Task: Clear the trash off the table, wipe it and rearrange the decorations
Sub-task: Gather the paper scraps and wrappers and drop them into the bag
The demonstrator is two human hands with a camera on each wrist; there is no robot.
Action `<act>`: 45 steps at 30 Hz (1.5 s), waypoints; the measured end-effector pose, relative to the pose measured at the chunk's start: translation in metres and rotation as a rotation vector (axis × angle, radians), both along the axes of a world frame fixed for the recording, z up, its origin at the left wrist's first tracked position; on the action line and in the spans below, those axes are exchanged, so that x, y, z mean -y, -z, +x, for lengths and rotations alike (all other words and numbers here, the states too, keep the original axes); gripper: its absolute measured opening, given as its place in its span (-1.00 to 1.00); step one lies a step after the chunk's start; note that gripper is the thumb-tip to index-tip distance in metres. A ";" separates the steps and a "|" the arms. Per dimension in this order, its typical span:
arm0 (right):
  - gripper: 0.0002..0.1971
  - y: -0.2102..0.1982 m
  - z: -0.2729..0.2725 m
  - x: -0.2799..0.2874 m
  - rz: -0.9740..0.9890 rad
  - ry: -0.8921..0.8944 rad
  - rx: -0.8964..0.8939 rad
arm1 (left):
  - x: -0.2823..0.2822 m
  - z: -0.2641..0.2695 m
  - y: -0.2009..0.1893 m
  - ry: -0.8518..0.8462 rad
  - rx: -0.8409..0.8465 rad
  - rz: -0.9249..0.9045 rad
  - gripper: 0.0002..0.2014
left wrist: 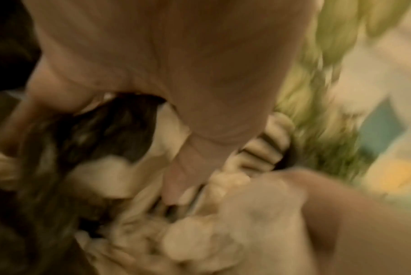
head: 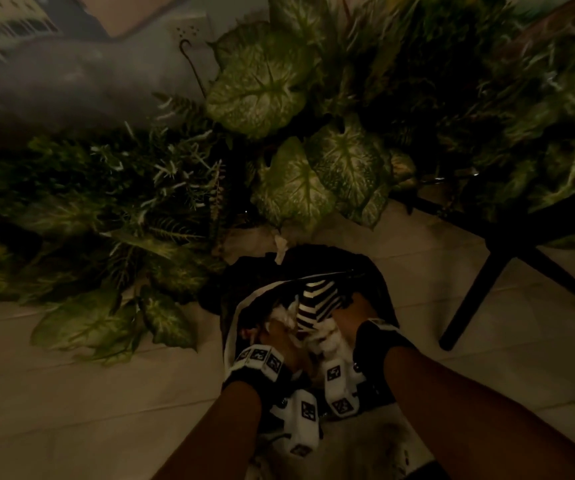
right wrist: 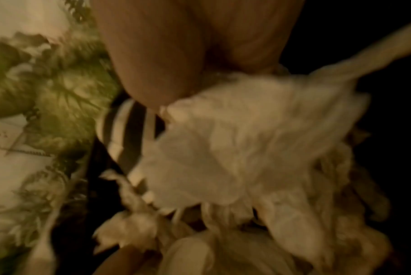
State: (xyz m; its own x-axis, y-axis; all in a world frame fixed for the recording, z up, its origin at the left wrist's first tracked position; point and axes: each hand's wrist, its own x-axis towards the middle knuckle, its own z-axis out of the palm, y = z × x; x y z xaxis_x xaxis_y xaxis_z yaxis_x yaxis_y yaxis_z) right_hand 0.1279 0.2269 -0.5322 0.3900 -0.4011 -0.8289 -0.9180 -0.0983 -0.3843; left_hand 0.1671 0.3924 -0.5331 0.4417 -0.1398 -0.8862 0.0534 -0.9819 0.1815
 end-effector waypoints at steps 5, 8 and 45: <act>-0.44 -0.061 -0.019 0.002 0.032 0.055 0.054 | -0.013 0.002 -0.058 -0.255 -0.031 -0.118 -0.07; -0.50 -0.106 -0.028 -0.006 -0.029 0.147 0.139 | -0.024 0.007 -0.104 -0.302 0.132 -0.149 -0.25; -0.96 -0.574 -0.284 0.351 -0.320 0.153 0.582 | 0.246 -0.087 -0.539 -0.377 0.327 -0.813 -0.93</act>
State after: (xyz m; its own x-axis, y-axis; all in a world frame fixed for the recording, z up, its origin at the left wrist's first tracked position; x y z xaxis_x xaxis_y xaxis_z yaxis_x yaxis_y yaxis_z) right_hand -0.1558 -0.1238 0.0420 0.6559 -0.6776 -0.3326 -0.5829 -0.1748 -0.7935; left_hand 0.0804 0.1463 0.0064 0.7921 -0.4567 -0.4050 0.1664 -0.4768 0.8631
